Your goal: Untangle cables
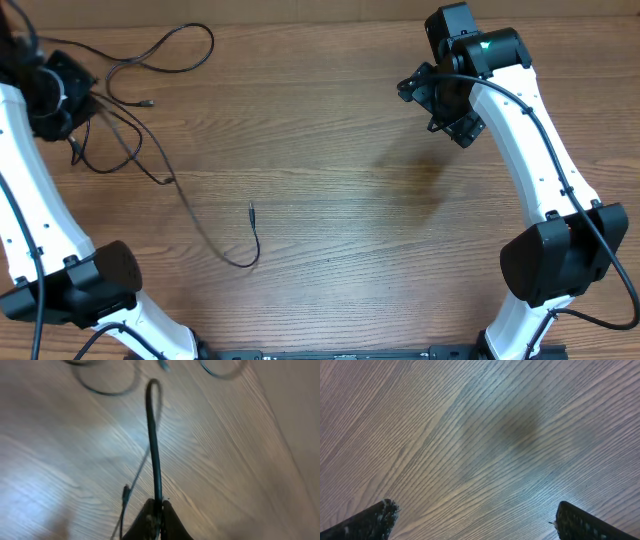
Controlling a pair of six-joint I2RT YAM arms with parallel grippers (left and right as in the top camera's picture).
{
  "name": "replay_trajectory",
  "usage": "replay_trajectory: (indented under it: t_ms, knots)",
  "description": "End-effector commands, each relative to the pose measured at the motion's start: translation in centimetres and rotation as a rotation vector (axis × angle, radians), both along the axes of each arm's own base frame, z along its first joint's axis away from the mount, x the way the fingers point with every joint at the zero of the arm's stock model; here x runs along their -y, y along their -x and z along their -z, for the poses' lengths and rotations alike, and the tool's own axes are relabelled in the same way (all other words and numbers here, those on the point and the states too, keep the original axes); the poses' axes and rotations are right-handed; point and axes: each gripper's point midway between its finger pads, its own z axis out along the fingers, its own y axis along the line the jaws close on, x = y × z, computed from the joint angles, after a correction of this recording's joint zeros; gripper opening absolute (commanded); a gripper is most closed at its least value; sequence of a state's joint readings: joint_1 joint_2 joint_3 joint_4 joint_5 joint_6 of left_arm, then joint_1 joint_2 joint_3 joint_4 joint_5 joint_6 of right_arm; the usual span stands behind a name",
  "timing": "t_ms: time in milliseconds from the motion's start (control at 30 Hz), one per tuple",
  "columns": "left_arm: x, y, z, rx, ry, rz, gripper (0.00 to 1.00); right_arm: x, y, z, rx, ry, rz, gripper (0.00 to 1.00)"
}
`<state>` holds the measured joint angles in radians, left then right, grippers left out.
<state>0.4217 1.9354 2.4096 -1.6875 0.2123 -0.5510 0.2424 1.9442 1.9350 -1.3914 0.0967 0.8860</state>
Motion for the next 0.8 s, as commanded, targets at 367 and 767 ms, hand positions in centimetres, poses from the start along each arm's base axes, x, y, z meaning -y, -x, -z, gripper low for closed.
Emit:
replay_trajectory:
  t_ms: [367,767]
  knots:
    - [-12.1,8.6,2.6,-0.172,-0.057,-0.530,0.04,0.4,0.0,0.0,0.003,0.015,0.002,1.00]
    - [-24.1,18.8,6.5,-0.232,-0.175,-1.158,0.04,0.4,0.0,0.0,0.003,0.015,0.002,1.00]
